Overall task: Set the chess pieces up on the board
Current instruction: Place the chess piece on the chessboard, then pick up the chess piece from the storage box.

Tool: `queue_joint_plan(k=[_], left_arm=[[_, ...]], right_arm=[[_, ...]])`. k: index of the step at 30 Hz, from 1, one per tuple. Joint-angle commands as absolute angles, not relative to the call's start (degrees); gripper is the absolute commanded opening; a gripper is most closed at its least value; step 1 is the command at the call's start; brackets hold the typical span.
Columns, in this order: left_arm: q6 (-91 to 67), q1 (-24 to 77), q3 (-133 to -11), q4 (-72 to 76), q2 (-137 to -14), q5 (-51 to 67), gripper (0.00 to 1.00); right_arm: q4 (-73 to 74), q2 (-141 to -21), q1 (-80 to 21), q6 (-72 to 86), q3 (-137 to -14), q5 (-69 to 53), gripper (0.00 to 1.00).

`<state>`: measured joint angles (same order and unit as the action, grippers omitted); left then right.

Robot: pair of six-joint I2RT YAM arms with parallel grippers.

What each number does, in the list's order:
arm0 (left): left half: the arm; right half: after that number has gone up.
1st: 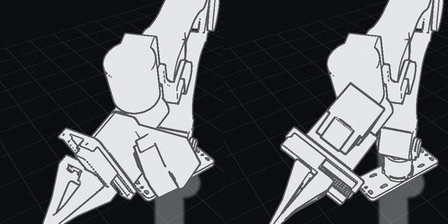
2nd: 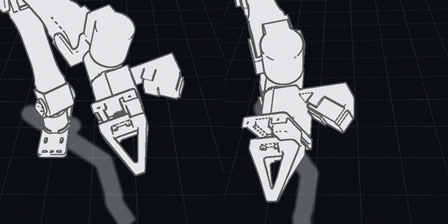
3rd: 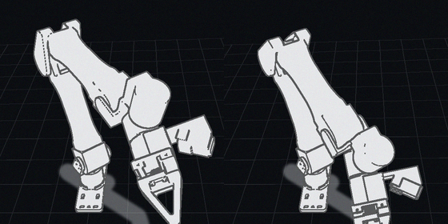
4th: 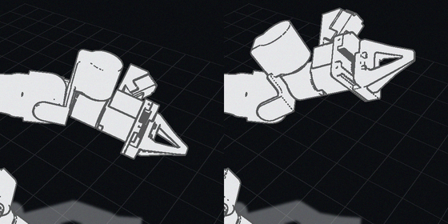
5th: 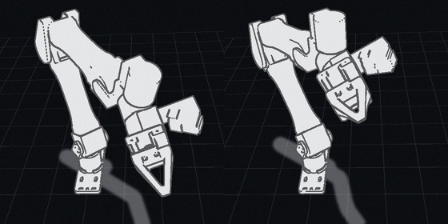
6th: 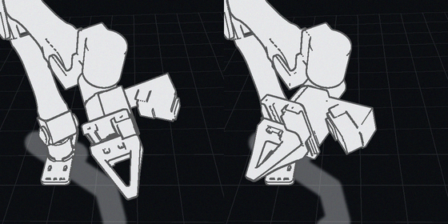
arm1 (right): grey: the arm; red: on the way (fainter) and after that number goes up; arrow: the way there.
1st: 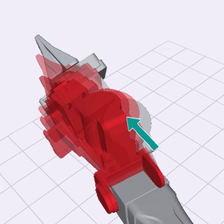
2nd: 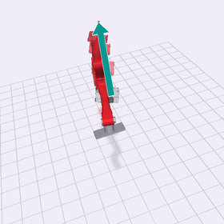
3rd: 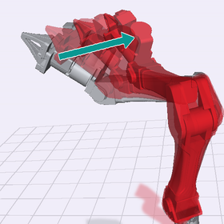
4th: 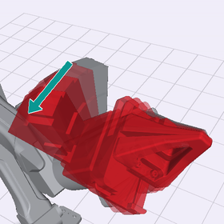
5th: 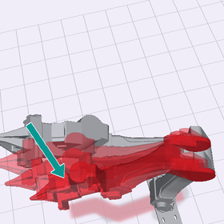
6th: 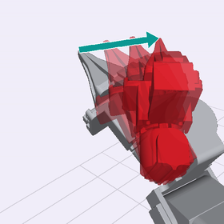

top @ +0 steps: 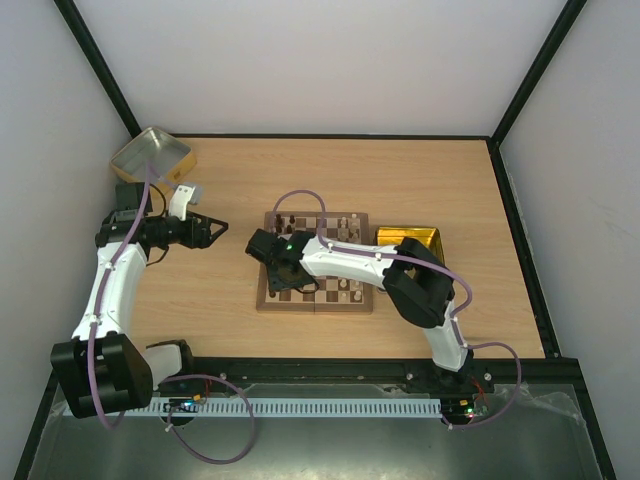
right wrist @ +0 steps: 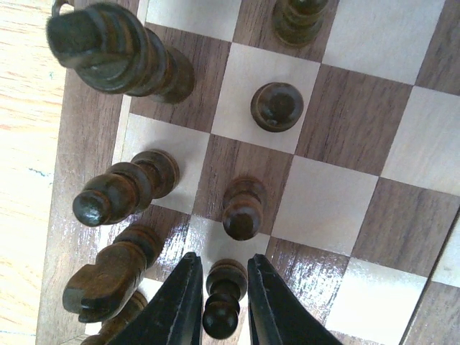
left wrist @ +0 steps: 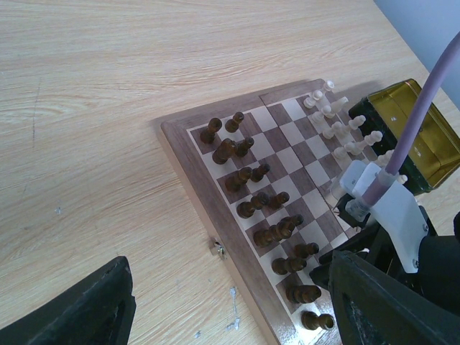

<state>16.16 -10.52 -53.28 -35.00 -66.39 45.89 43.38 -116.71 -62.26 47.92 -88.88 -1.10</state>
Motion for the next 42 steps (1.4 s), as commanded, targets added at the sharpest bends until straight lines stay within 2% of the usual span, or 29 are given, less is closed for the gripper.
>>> queue_joint_plan(k=[1,12,16,22,29,33,38,40,42], left_arm=[[16.89,-10.7,-52.56,-34.9,-65.67,46.68,0.74],[16.96,-10.7,-52.38,-34.65,-66.18,46.41,0.74],[16.81,-10.68,-52.47,-34.68,-65.95,46.41,0.74],[16.61,-10.68,-52.3,-34.5,-65.87,46.5,0.74],[16.69,-10.49,-52.47,-34.6,-66.72,46.76,0.74],[16.7,-10.43,-52.38,-34.61,-66.54,46.79,0.74],[16.83,-10.28,-52.46,-34.62,-66.83,46.85,0.74],[16.87,-10.11,-52.47,-34.59,-67.01,46.91,0.74],[16.96,-9.95,-52.48,-34.56,-67.14,46.87,0.74]], right_arm=[[44.36,-113.77,-61.93,48.9,-90.41,1.02,0.17],[48.68,-107.63,-61.83,48.78,-93.38,3.56,0.18],[49.87,-102.05,-59.69,49.62,-87.09,7.18,0.18],[47.24,-86.32,-46.07,52.64,-68.85,11.31,0.18],[42.84,-70.81,-24.09,51.78,-53.74,6.32,0.18],[40.08,-70.96,-16.96,50.19,-49.03,-0.18,0.2],[38.5,-74.12,-15.19,49.05,-47.06,-2.08,0.2],[37.48,-74.92,-14.66,48.91,-46.02,-2.13,0.27],[36.54,-75.58,-14.02,48.89,-45.43,-2.44,0.28]])
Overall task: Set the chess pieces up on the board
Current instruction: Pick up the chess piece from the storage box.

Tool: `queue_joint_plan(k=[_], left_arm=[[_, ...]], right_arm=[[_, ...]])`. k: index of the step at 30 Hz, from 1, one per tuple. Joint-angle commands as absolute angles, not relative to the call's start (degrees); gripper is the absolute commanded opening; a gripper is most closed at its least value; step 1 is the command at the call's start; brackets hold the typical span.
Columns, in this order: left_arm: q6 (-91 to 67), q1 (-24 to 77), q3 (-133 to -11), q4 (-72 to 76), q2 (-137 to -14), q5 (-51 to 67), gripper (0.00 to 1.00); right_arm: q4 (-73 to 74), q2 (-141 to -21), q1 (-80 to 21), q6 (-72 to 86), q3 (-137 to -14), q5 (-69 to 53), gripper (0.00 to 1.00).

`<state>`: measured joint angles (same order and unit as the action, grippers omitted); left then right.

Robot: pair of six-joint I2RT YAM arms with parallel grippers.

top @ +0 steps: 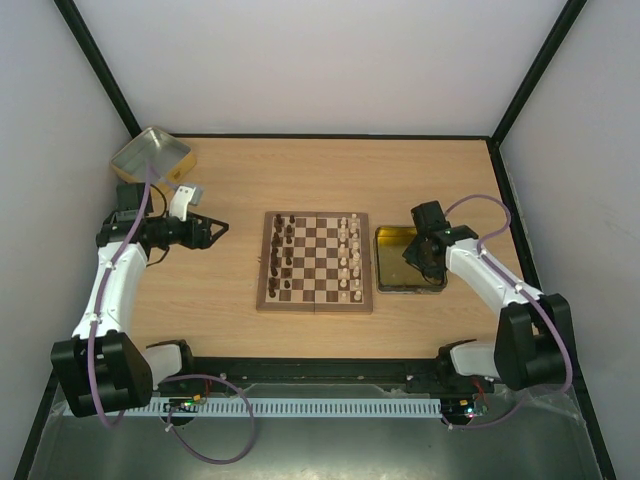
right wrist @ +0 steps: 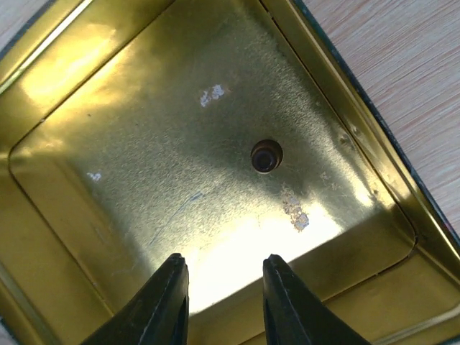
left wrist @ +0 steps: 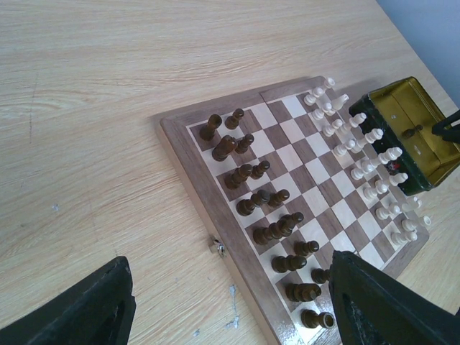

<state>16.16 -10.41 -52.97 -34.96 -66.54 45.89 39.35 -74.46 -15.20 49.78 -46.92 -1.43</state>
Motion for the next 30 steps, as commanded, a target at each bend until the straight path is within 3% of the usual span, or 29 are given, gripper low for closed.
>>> queue_joint_plan(k=[1,6,8,10,23,30], left_arm=[[17.07,-9.86,-52.49,-34.61,-67.21,46.89,0.74],[17.12,-9.75,-52.47,-34.71,-67.24,46.93,0.74],[17.06,-9.56,-52.47,-34.65,-67.24,46.93,0.74],[17.14,-9.51,-52.47,-34.79,-67.26,47.01,0.74],[17.05,-9.03,-52.67,-34.7,-67.32,46.91,0.74],[17.14,-8.93,-52.55,-34.65,-67.33,46.85,0.74]], right_arm=[[36.12,-75.81,-13.72,48.87,-45.41,-2.5,0.28],[35.59,-77.29,-12.52,48.46,-46.18,-1.87,0.28],[35.58,-77.9,-11.99,48.18,-46.27,-1.94,0.41],[35.06,-77.96,-11.42,48.14,-45.82,-2.19,0.43],[31.89,-80.33,-7.44,46.42,-43.44,-5.09,0.4],[29.66,-83.4,-6.91,46.07,-43.96,-6.51,0.31]])
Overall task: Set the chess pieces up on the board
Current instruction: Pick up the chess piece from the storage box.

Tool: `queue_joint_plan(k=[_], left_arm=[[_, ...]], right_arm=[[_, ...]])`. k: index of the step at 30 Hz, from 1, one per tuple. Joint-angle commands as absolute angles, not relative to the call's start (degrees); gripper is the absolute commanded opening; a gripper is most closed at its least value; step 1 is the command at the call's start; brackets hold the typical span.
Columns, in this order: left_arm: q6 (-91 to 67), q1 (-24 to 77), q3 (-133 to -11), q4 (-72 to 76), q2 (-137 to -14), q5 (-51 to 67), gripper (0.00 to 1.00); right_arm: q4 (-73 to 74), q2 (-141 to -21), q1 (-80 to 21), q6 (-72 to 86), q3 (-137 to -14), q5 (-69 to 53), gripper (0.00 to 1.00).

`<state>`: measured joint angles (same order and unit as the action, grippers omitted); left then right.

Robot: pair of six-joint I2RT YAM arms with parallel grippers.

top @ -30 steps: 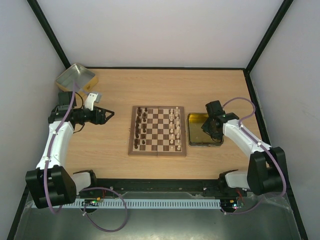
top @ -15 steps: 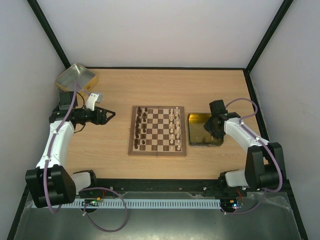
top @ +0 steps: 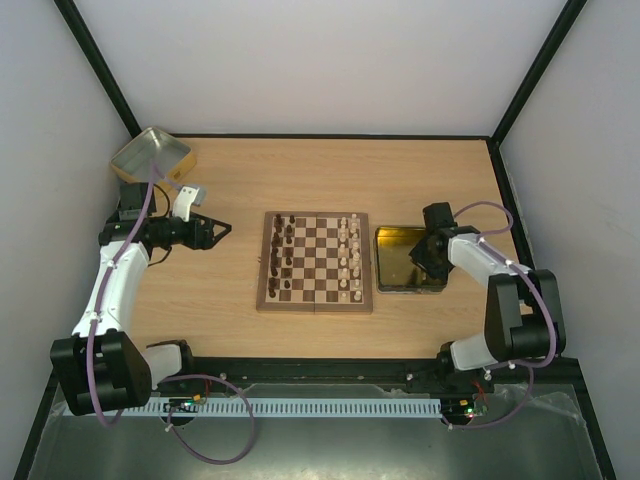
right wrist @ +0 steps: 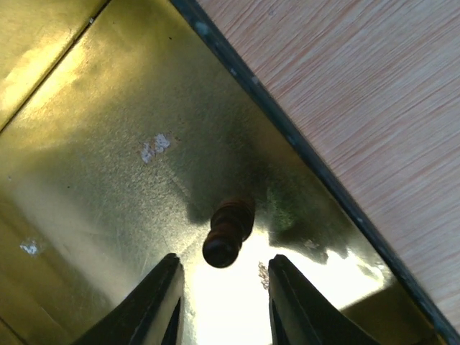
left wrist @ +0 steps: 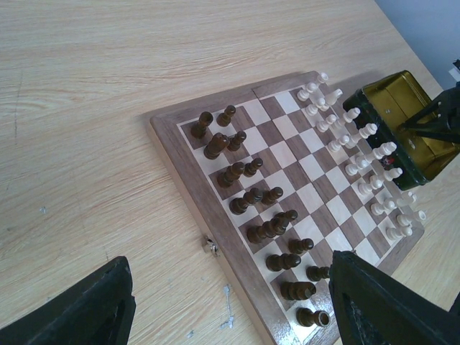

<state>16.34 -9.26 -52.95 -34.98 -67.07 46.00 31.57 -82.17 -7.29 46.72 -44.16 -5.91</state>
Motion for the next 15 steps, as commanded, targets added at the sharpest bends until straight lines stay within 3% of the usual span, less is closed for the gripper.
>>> queue_joint_plan(k=[1,15], left_arm=[[17.16,-8.88,-52.56,-34.74,-67.36,46.77,0.74],[17.14,-8.84,-52.5,-34.76,-67.41,46.85,0.74]], right_arm=[[29.55,-83.65,-6.78,45.98,-44.06,-6.39,0.29],[30.56,-84.73,-5.34,43.72,-45.91,-4.66,0.24]])
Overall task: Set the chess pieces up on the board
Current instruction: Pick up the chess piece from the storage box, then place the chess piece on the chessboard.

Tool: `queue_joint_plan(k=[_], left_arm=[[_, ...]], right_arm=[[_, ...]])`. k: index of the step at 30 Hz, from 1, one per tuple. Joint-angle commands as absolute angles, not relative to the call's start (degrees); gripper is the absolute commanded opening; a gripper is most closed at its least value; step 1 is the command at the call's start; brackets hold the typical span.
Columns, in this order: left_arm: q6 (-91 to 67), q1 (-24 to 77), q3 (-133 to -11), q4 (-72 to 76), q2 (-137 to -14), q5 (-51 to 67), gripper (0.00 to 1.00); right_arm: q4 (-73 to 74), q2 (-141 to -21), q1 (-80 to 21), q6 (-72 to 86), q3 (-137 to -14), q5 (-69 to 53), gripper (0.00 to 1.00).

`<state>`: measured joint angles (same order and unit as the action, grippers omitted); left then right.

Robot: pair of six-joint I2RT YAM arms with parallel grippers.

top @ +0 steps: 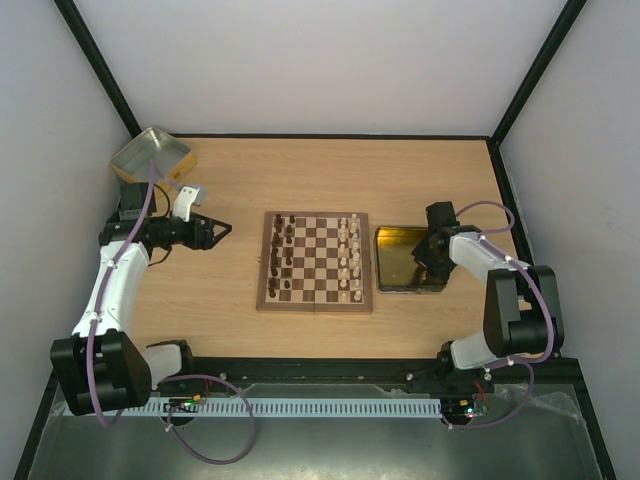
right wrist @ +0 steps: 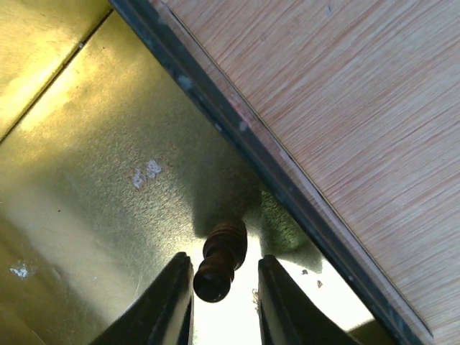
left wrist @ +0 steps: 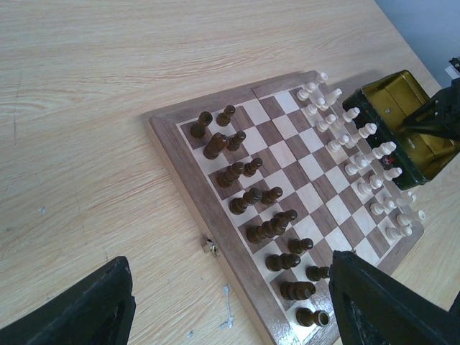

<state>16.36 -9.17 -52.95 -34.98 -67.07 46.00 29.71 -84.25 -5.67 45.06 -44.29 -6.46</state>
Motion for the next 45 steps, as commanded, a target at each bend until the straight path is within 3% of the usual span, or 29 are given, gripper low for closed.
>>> queue_joint_plan(k=[1,6,19,25,32,38,45], left_arm=[[17.14,-8.87,-52.47,-34.72,-67.41,46.85,0.74],[17.08,-8.79,-52.47,-34.65,-67.5,46.67,0.74],[17.13,-8.7,-52.4,-34.61,-67.29,46.42,0.74],[17.01,-8.7,-52.3,-34.42,-66.9,45.83,0.74],[16.79,-8.67,-52.04,-33.8,-66.91,44.8,0.74],[16.56,-8.85,-51.94,-33.61,-66.43,44.23,0.74],[16.48,-9.22,-51.95,-33.79,-65.83,44.38,0.74]], right_arm=[[30.58,-84.73,-5.33,43.64,-45.99,-4.66,0.22],[30.2,-84.9,-5.27,43.27,-46.06,-5.22,0.03],[35.68,-78.2,-9.26,40.72,-49.12,-4.39,0.02],[41.48,-75.13,-20.65,42.12,-54.13,1.6,0.02],[48.49,-76.03,-43.56,49.94,-63.98,7.74,0.02],[52.51,-86.78,-60.09,52.37,-73.84,10.87,0.02],[50.06,-98.59,-66.53,51.66,-79.74,7.52,0.02]])
